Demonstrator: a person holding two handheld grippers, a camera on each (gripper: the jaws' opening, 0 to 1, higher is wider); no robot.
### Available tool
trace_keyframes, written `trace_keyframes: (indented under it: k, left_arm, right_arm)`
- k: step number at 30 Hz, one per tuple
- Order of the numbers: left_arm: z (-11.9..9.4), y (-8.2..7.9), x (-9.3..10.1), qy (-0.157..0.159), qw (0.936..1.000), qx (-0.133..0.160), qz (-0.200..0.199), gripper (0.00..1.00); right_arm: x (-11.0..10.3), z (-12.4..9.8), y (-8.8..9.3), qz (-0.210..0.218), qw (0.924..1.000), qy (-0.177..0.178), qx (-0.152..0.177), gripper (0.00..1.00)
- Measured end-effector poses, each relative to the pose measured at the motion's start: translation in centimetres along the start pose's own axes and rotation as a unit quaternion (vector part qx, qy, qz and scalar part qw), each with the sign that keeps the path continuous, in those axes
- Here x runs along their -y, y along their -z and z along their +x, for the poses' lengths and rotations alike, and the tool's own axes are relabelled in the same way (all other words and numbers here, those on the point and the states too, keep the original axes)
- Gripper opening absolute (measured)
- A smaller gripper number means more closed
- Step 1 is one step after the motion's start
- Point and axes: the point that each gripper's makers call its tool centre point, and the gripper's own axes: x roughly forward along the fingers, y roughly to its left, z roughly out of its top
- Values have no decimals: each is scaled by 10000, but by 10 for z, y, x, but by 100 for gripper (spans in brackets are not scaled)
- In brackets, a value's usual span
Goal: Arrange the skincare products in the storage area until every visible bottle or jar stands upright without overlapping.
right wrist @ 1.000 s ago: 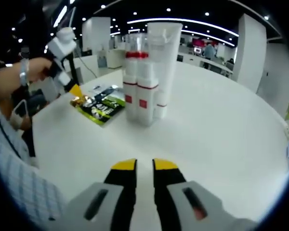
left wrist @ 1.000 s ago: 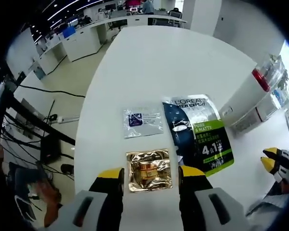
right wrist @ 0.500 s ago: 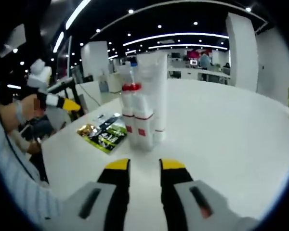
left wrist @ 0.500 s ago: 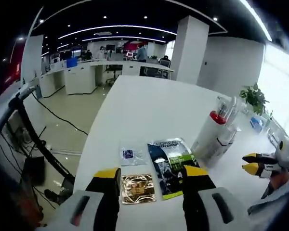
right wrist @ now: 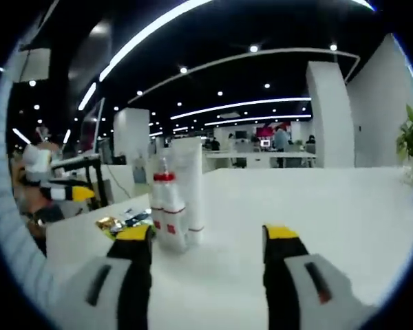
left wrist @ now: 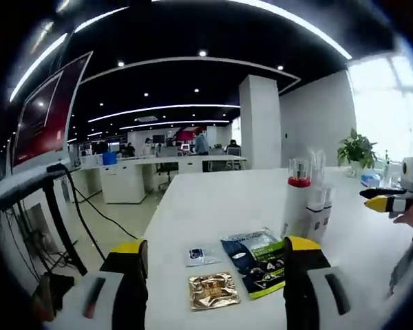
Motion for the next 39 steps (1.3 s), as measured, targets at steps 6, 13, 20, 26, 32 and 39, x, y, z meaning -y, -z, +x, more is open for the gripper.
trace_keyframes:
  k: [6, 13, 20, 26, 32, 39]
  left_arm:
    - [-4, 15, 11, 250, 9971, 427, -571, 89]
    - [-1, 36, 15, 234, 9979, 181, -583, 87]
    - [0, 39, 8, 43, 9975, 191, -680, 81]
    - [-1, 45, -7, -250, 9954, 128, -917, 81]
    - [0, 52, -3, -166, 9963, -17, -841, 81]
    - [-1, 57, 1, -93, 9972, -155, -726, 81]
  right_arm:
    - [25, -14, 34, 36, 9990, 380, -249, 88]
    - [30, -21, 57, -42, 9978, 438, -499, 87]
    - [49, -23, 66, 367, 9937, 819, -667, 84]
    - [44, -21, 72, 331, 9934, 714, -830, 82]
    - [38, -20, 76, 111, 9935, 599, -964, 81]
    - [41, -21, 79, 73, 9924, 668, -1035, 80]
